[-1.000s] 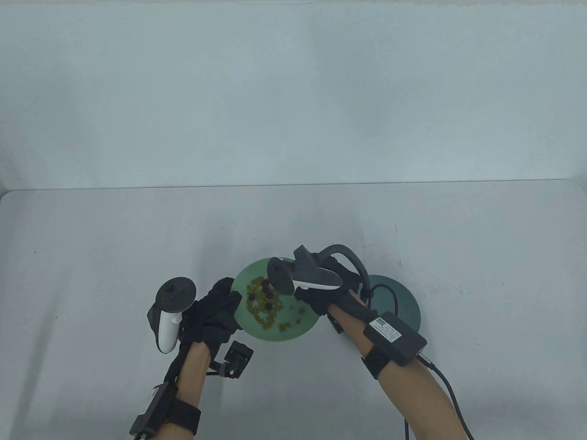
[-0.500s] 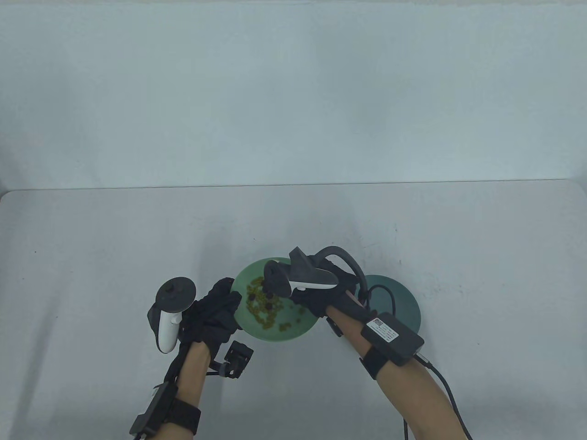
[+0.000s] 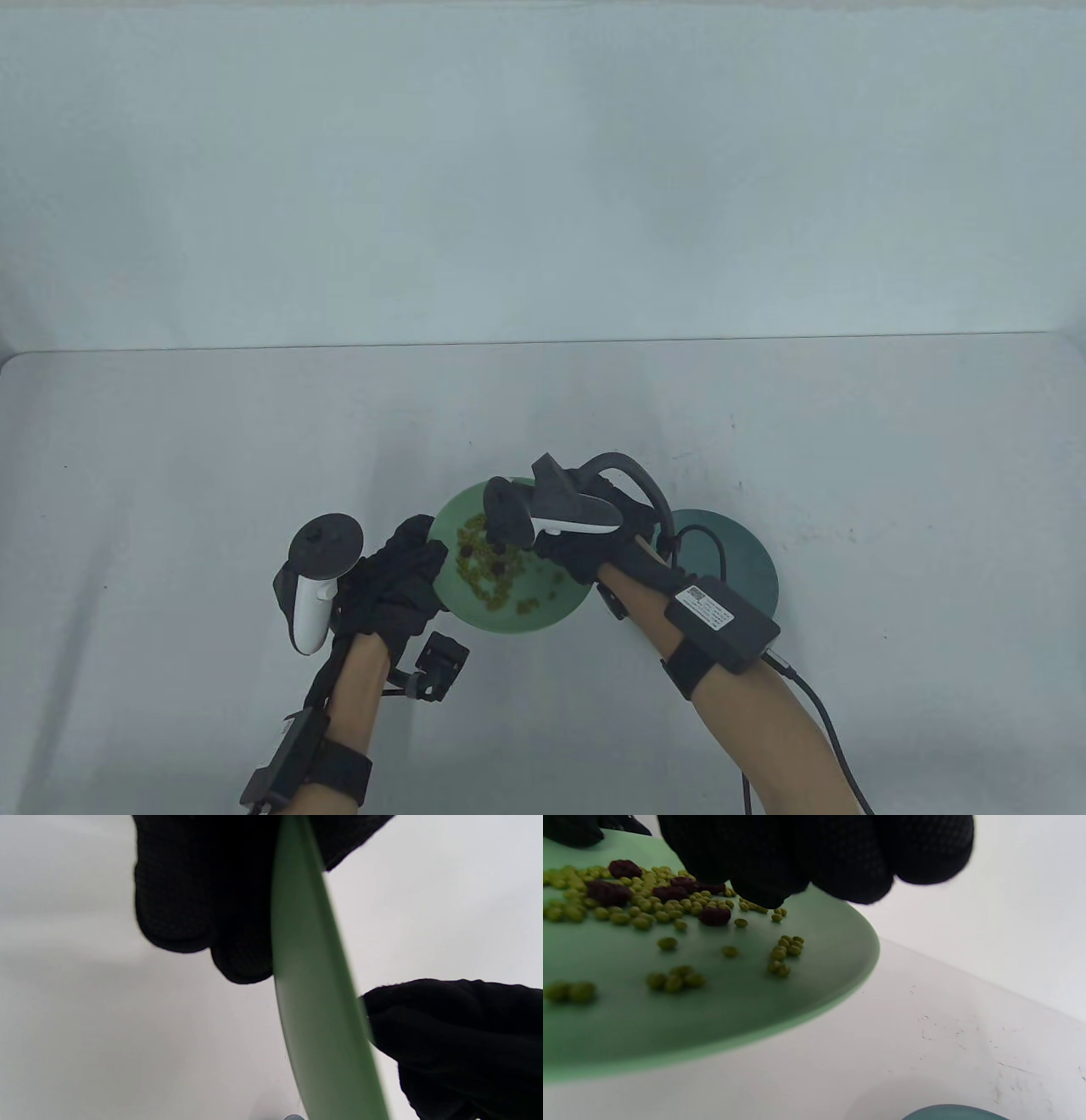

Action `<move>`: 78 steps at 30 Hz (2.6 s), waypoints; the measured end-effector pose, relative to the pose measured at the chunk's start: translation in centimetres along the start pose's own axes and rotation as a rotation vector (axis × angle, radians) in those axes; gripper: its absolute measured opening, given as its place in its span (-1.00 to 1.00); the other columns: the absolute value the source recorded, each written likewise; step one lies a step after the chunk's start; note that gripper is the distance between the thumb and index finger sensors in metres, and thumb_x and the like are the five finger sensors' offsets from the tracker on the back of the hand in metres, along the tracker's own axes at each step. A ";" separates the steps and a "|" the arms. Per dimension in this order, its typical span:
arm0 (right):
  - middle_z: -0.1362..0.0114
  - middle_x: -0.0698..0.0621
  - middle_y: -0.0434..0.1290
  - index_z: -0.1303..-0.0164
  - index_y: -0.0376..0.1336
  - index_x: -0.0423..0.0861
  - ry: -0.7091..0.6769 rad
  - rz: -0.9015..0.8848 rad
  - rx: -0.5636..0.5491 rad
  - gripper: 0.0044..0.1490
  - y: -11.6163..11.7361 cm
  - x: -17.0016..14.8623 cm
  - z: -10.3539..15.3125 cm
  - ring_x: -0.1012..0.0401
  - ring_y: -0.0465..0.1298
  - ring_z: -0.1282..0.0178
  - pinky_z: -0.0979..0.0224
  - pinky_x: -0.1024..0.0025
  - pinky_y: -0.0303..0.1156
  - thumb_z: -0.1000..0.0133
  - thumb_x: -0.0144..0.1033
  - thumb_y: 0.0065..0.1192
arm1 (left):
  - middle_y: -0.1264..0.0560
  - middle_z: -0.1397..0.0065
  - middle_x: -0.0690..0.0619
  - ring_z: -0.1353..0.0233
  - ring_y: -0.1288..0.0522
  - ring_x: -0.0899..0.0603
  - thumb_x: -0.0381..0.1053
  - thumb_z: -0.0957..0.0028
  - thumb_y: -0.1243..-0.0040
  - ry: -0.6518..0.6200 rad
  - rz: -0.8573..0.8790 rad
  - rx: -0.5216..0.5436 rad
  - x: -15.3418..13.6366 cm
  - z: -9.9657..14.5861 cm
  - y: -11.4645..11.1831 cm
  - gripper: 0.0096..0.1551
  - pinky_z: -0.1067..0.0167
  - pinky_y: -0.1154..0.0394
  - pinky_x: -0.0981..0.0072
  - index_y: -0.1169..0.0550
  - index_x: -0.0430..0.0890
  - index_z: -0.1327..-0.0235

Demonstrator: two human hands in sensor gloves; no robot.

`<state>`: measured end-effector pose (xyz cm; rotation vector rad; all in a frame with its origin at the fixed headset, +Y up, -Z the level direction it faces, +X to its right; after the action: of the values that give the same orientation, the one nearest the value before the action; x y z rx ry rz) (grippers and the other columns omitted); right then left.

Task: Pick cranberries with hand pinch into plate

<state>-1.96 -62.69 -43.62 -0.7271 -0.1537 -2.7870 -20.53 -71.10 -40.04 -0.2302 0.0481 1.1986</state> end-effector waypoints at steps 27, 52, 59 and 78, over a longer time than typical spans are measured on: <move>0.29 0.28 0.56 -0.27 0.42 0.01 -0.035 0.084 -0.046 -0.43 0.8 2.0 0.1 0.35 0.60 0.32 0.06 0.36 0.62 -0.16 0.06 0.20 | -0.51 -0.27 -0.26 0.01 -0.78 -0.11 -0.18 -0.24 -0.08 0.016 0.035 0.010 -0.3 0.0 0.5 -0.34 -0.01 -0.72 0.16 -0.23 -0.40 -0.54; 0.30 0.27 0.56 -0.23 0.43 0.01 0.028 0.028 -0.134 -0.46 -3.2 -1.4 2.4 0.36 0.60 0.32 0.07 0.37 0.62 -0.15 0.05 0.23 | -0.50 -0.29 -0.24 0.00 -0.77 -0.11 -0.17 -0.25 -0.06 0.027 0.006 0.015 -0.5 0.1 0.6 -0.35 -0.02 -0.71 0.15 -0.23 -0.36 -0.55; 0.30 0.27 0.56 -0.23 0.43 0.01 0.133 0.009 -0.112 -0.46 -1.9 -5.9 4.9 0.36 0.60 0.32 0.07 0.37 0.62 -0.15 0.05 0.23 | -0.51 -0.30 -0.23 0.00 -0.77 -0.11 -0.17 -0.25 -0.06 0.036 -0.003 0.027 -0.7 0.1 0.8 -0.35 -0.02 -0.71 0.15 -0.23 -0.35 -0.55; 0.30 0.27 0.56 -0.23 0.44 0.00 0.346 -0.065 0.133 -0.46 10.4 -12.2 7.6 0.36 0.60 0.32 0.07 0.36 0.61 -0.15 0.04 0.23 | -0.51 -0.29 -0.23 0.00 -0.77 -0.11 -0.16 -0.25 -0.06 0.008 0.012 0.030 -0.5 0.2 1.0 -0.35 -0.02 -0.71 0.16 -0.23 -0.35 -0.56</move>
<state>14.68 -68.75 -42.66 -0.2067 -0.2958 -2.8777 -21.64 -71.22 -39.89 -0.2084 0.0750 1.2083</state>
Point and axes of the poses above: the tracker on the back of each hand, its own x axis roughly to the thumb side, its own z axis roughly from the fingertips to the wrist, y = z × x, the point moved 3 cm from there along -z, roughly from the wrist to the fingertips
